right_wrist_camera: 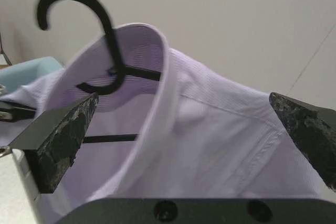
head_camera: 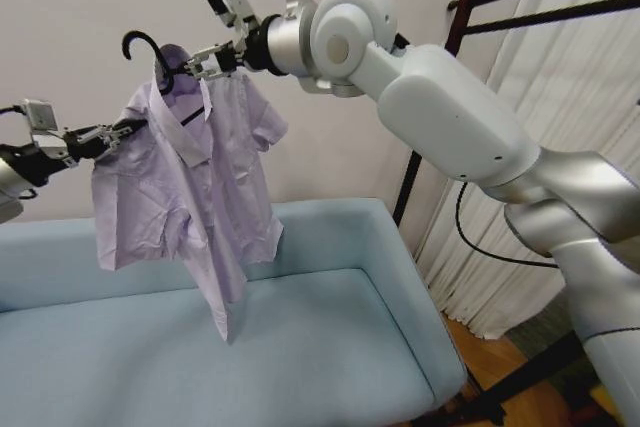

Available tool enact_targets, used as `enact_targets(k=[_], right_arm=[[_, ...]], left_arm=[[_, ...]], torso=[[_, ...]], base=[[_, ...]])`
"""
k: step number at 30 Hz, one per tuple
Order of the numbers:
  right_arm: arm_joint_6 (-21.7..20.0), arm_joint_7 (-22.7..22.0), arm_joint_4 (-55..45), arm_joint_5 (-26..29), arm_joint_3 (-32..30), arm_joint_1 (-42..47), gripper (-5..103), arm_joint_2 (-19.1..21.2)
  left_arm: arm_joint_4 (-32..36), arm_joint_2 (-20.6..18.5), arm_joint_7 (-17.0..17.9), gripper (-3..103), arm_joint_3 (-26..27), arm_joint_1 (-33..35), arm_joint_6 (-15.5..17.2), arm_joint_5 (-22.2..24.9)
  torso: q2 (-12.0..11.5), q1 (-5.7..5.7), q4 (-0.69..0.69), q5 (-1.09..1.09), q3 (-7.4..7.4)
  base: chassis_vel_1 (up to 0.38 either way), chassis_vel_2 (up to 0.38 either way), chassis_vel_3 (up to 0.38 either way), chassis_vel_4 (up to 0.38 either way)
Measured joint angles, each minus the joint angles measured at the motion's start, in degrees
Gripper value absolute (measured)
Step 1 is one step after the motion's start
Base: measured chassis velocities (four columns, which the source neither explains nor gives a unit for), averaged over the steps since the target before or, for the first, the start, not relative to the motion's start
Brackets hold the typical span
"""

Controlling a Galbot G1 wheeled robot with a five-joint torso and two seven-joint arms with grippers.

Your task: Pick up the clothes from the sofa and hang them on the clothes hanger.

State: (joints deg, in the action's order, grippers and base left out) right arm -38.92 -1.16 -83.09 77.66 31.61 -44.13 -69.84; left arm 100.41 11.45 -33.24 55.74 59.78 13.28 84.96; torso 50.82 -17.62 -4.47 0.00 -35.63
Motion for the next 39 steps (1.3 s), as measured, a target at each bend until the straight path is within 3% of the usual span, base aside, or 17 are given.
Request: enact_targets(k=[1,4,5,7,11,13,23,29,37,39], right_arm=[[0.00,0.00,0.00,0.00,0.00,0.00,100,0.00],[0.22,18.37,6.47,-8.48,3.41,-3.86,100,1.59],[0.22,18.37,6.47,-8.48,3.41,-3.86,100,1.59],[0.54,25.58,9.24,-10.82,5.60,-6.79,100,2.45],[0.62,31.23,12.40,-11.75,8.32,-10.41,100,2.84],[1.06,36.82,15.22,-14.02,10.40,-12.63,100,2.33],[1.49,41.57,18.69,-13.50,15.52,-15.12,100,-1.00],[0.57,42.89,18.83,-10.56,18.34,-16.54,86,-2.09],[0.48,43.64,18.42,-9.66,20.97,-17.74,83,-2.28],[0.50,43.98,17.88,-9.44,21.59,-18.06,76,-1.83]], left_arm=[[0.00,0.00,0.00,2,0.00,0.00,0.00,0.00],[-0.87,0.09,-3.11,2,0.13,0.00,0.17,-0.77],[-0.87,0.09,-3.11,2,0.13,0.00,0.17,-0.77],[-1.33,0.31,-4.87,2,0.32,0.00,0.30,-1.24],[-1.78,0.71,-6.86,2,0.46,-0.06,0.53,-1.64],[-2.55,1.48,-9.53,2,0.41,-0.40,0.89,-2.95],[-5.26,3.56,-18.12,2,0.21,-1.30,0.96,-6.16],[-5.26,3.87,-19.97,2,0.44,-2.08,0.98,-6.19],[-5.03,4.00,-20.88,2,0.49,-2.57,1.00,-6.17],[-4.95,4.09,-21.01,2,0.50,-2.62,1.00,-6.16]], torso=[[0.00,0.00,0.00,0.00,0.00],[0.00,-0.01,0.01,0.00,0.00],[0.00,-0.01,0.01,0.00,0.00],[0.00,-0.01,-0.01,0.00,0.00],[0.00,0.00,-0.01,0.01,0.00],[0.00,0.00,-0.01,0.01,0.01],[0.00,0.00,0.02,-0.02,0.00],[0.00,0.00,0.00,0.00,0.00],[0.00,0.00,0.00,-0.01,0.00],[0.00,0.00,0.00,-0.01,0.00]], base=[[0.000,0.000,0.000,0.000],[0.000,0.000,0.000,0.000],[0.000,0.000,0.000,0.000],[0.000,0.000,0.000,0.000],[0.000,0.000,0.000,0.000],[0.000,0.000,0.000,0.000],[0.000,0.000,0.000,0.000],[0.000,0.000,0.000,0.000],[0.000,0.000,0.000,0.000],[0.000,0.000,0.000,0.000]])
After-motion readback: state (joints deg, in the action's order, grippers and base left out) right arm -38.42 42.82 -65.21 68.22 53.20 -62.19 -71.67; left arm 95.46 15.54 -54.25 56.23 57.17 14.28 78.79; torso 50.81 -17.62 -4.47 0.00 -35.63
